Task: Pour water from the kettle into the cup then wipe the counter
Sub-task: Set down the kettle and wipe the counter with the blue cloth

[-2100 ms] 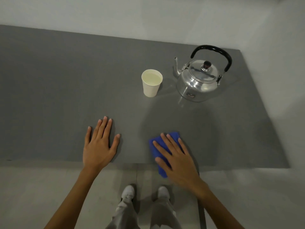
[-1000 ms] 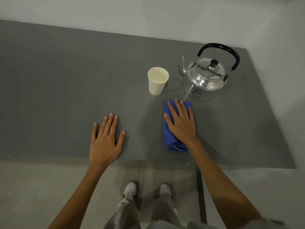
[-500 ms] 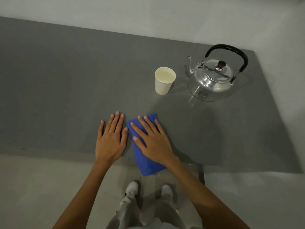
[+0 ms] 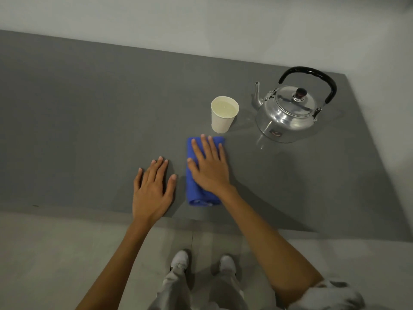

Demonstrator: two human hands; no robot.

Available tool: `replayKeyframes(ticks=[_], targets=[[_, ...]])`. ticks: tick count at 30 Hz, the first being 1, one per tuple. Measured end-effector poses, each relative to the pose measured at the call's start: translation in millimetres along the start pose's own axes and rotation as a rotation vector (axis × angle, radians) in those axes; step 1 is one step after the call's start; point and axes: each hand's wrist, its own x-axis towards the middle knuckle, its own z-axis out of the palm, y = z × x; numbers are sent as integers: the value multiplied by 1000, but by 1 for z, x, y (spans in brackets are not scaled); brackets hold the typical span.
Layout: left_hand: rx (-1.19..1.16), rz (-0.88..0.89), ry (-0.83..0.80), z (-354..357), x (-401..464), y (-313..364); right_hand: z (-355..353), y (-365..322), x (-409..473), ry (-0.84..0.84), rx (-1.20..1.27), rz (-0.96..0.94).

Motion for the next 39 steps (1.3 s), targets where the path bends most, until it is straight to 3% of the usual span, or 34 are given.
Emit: replayKeyframes(ticks=[3, 6, 10, 14, 20, 23, 27, 32, 39], targets=[[-186, -137, 57, -2, 8, 20, 0, -15, -19, -106, 242, -135], [-135, -30, 56, 10, 13, 60, -18, 15, -43, 10, 487, -3], [112, 2, -94, 46, 26, 100, -34, 82, -82, 121, 250, 228], [233, 38, -146, 62, 44, 116, -33, 101, -94, 107, 158, 188], [231, 351, -236, 71, 5, 137, -30, 106, -95, 148, 190, 172], [246, 399, -244, 61, -30, 122, -27, 106, -97, 162, 168, 167], [253, 305, -219, 41, -55, 76, -26, 104, -96, 204, 128, 167], [285, 112, -169, 11, -21, 16, -27, 104, -97, 166, 100, 157], [241, 32, -151, 21, 88, 30, -26, 103, -95, 153, 111, 176]])
